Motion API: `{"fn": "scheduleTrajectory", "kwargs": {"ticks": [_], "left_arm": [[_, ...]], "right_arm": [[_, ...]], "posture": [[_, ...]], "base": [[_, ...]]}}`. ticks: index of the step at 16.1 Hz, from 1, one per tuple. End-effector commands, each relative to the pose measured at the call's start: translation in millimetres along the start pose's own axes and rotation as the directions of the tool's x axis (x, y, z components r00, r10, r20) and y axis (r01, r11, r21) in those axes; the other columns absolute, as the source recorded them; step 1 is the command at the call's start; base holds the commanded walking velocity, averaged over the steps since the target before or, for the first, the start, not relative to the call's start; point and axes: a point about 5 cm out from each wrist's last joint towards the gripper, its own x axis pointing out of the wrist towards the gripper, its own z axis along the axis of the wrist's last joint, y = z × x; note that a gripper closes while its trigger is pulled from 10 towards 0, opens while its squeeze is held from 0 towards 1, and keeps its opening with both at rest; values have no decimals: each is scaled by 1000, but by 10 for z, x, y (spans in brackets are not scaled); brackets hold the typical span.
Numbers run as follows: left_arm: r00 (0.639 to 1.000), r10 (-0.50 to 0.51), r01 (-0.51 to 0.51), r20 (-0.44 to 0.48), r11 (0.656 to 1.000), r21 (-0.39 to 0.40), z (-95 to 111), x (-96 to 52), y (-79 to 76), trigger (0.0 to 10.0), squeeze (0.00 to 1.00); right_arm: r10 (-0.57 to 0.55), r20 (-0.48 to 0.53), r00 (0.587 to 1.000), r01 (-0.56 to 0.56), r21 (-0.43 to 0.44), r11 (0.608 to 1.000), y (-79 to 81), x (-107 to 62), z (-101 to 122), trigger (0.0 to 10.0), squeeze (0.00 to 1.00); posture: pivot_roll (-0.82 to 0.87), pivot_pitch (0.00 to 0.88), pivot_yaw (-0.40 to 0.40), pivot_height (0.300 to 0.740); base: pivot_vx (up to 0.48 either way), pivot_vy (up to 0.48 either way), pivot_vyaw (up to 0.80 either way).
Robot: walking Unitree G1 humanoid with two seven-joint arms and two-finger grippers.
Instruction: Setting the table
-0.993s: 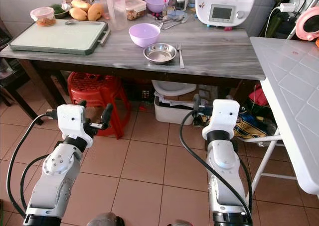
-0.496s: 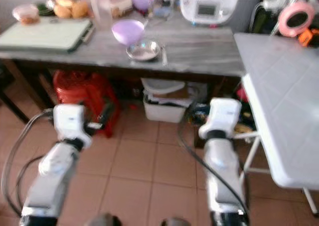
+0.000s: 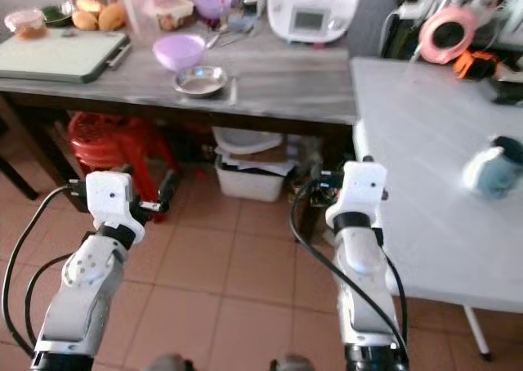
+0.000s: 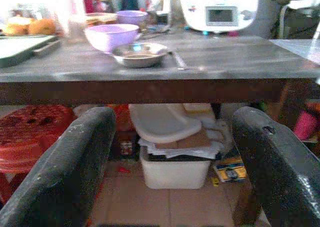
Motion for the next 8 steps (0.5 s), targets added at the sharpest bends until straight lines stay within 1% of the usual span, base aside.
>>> {"fn": "scheduleTrajectory", "kwargs": {"ticks": [1,3,4,5,6,8], "left_arm": [[1000,-29,29,10,1000,-6,26,16,-68,10000,0],[1000,-29,29,8,1000,-3,25,12,-66,10000,0],[1000,-27,27,7,1000,-3,23,9,-65,10000,0],[1000,-25,25,7,1000,-2,23,8,-63,10000,0],[1000,-21,21,8,1000,0,24,7,-58,10000,0],[1000,-9,9,9,1000,1,31,13,-38,10000,0]], "right_arm": [[-17,-2,1000,17,-4,1000,-66,-2,-6,10000,0],[-32,-5,999,32,6,999,-80,-3,-8,10000,0],[-51,-19,999,52,30,998,-93,-26,-26,10000,0],[-43,-32,999,44,36,998,-78,-65,-51,10000,0],[-24,-44,999,26,41,999,-53,-128,-80,10000,0],[4,-84,996,-1,35,999,-32,-335,-172,10000,0]], "posture": [[-3,0,16,740],[-2,0,15,740],[-1,0,14,740],[0,0,14,740],[0,0,14,740],[-1,0,14,740]], "base": [[0,-416,0],[0,-416,0],[0,-420,0],[0,-424,0],[0,-420,0],[0,-422,0]]}}
